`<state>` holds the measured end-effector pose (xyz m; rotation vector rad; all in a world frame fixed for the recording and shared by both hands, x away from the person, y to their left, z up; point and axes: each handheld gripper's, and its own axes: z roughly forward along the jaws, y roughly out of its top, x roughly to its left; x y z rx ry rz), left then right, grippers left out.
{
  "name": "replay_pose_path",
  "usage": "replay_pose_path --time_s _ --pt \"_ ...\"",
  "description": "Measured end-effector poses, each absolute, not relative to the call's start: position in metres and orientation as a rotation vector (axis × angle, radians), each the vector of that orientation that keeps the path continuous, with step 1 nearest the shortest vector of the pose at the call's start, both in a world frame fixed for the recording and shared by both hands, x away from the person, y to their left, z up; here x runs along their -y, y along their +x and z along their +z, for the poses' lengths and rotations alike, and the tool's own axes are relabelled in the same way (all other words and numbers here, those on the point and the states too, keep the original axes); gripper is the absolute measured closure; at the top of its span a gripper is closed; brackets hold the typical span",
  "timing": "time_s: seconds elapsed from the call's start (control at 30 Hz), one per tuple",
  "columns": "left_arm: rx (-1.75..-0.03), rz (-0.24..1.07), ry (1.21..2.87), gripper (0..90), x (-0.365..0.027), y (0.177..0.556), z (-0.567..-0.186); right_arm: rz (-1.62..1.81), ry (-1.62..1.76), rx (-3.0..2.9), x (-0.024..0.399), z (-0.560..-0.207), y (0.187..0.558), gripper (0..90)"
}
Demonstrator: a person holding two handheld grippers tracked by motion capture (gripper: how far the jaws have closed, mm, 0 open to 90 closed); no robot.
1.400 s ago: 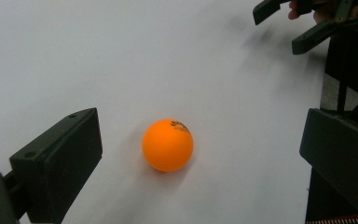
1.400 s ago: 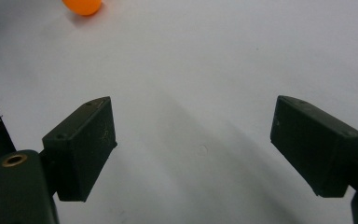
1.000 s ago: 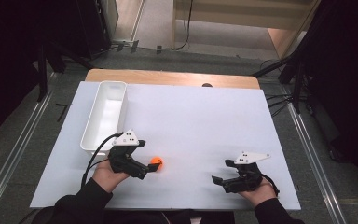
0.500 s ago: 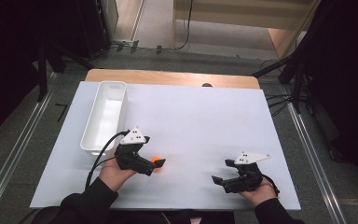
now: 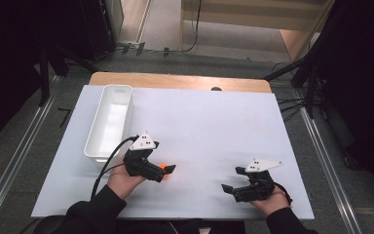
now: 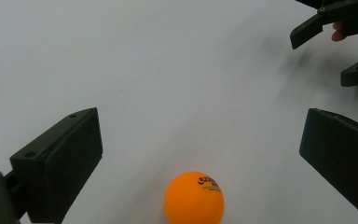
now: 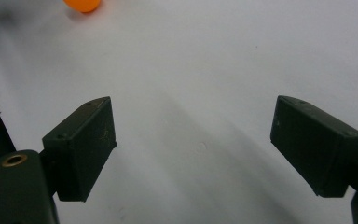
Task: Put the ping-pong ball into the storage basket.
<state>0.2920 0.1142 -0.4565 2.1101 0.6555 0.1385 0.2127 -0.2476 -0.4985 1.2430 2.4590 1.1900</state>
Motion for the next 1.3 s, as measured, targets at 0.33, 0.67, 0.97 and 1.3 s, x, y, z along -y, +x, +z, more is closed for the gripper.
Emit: replay_pose_path --time_s 0.33,0.67,0.97,1.3 --pt "-0.651 0.128 2.114 0.0 -0.114 0.290 -0.465 1.187 1.239 -2.462 0.247 -0.499 0.213 12.6" --pt "-0.653 0.129 2.136 0.0 -0.112 0.289 -0.473 1.184 1.238 -2.470 0.247 -0.498 0.213 12.6" --pt "-0.646 0.104 2.156 0.0 -0.110 0.288 -0.479 1.182 1.226 -2.475 0.246 -0.499 0.214 12.6" --pt "-0.637 0.127 2.191 0.0 -0.108 0.287 -0.489 1.184 1.217 -2.481 0.245 -0.499 0.215 12.6"
